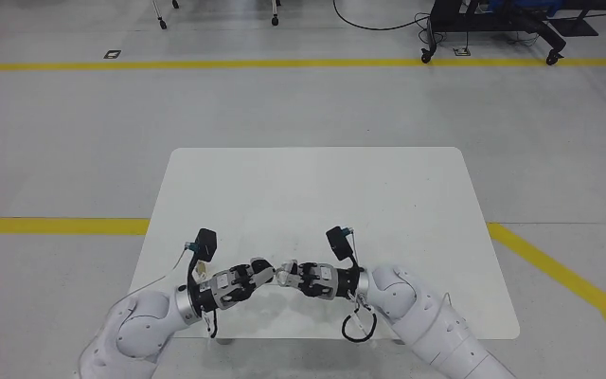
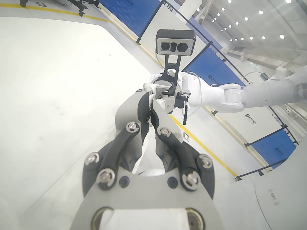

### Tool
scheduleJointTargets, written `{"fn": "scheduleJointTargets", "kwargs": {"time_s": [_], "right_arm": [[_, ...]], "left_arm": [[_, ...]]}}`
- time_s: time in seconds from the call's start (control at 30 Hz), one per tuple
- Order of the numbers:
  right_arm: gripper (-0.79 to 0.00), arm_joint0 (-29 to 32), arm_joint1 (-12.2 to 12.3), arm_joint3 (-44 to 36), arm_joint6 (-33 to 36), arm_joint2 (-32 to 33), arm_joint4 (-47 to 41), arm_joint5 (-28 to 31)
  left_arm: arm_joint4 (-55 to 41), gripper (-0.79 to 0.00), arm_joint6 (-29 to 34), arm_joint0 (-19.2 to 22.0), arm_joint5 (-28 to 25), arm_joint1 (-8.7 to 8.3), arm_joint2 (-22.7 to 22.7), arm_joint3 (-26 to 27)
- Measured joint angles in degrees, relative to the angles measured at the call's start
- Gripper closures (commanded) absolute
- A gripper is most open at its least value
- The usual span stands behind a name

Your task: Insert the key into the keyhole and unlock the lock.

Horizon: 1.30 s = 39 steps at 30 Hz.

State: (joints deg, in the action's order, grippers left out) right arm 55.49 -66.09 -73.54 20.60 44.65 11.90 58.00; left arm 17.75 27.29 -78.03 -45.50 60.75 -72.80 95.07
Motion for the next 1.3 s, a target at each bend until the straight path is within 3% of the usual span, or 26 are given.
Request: {"fn": "scheduleJointTargets", "kwargs": {"time_s": [0.03,0.1,0.2,0.3,0.7,0.83,0.87,1.17,1.2,1.23,1.27,1.3], "right_arm": [[-0.588,-0.2,0.2,0.6,1.0,0.0,-0.1,0.0],[-0.566,-0.4,0.4,1.2,1.9,0.3,-0.8,0.0],[-0.508,-0.3,1.0,1.4,2.8,1.0,-2.2,0.0],[-0.394,-0.1,1.4,1.2,4.0,1.4,-3.0,0.0],[-0.243,-0.6,1.9,0.6,7.5,0.2,-3.0,0.0],[-0.123,-0.9,1.9,0.6,7.7,-0.3,-3.0,0.0],[0.000,-1.0,1.8,0.7,7.7,-0.4,-3.0,0.0],[0.000,-1.7,1.7,1.3,8.1,-1.4,-1.6,0.0],[0.000,-1.7,1.7,1.3,8.0,-1.4,-1.5,0.0],[0.000,-1.7,1.7,1.2,7.7,-1.4,-1.3,0.0],[0.000,-1.7,1.7,1.2,7.5,-1.4,-1.1,0.0],[0.000,-1.6,1.7,1.1,7.3,-1.4,-1.1,0.0]], "left_arm": [[1.1,0.000,-0.2,-0.3,0.5,-0.08,-0.4,0.5],[2.3,0.000,-0.3,-0.9,0.9,-0.22,-1.0,1.3],[4.1,0.000,1.2,-1.6,1.5,-0.52,-1.6,2.6],[5.6,0.000,3.1,-2.0,2.4,-0.76,-1.6,3.9],[8.3,0.000,3.8,-2.4,4.2,-1.00,-0.4,5.8],[9.0,0.000,3.6,-2.0,4.4,-0.96,0.6,5.5],[9.1,0.000,3.5,-1.9,4.4,-0.95,0.7,5.4],[9.7,0.000,2.3,-1.7,3.9,-1.05,1.1,5.0],[9.8,-0.129,2.1,-1.7,3.8,-1.07,1.1,5.0],[9.9,-0.514,1.9,-1.7,3.7,-1.09,1.1,4.9],[9.9,-0.785,1.8,-1.8,3.7,-1.11,1.0,4.8],[9.9,-0.785,1.6,-1.8,3.6,-1.14,1.0,4.8]]}}
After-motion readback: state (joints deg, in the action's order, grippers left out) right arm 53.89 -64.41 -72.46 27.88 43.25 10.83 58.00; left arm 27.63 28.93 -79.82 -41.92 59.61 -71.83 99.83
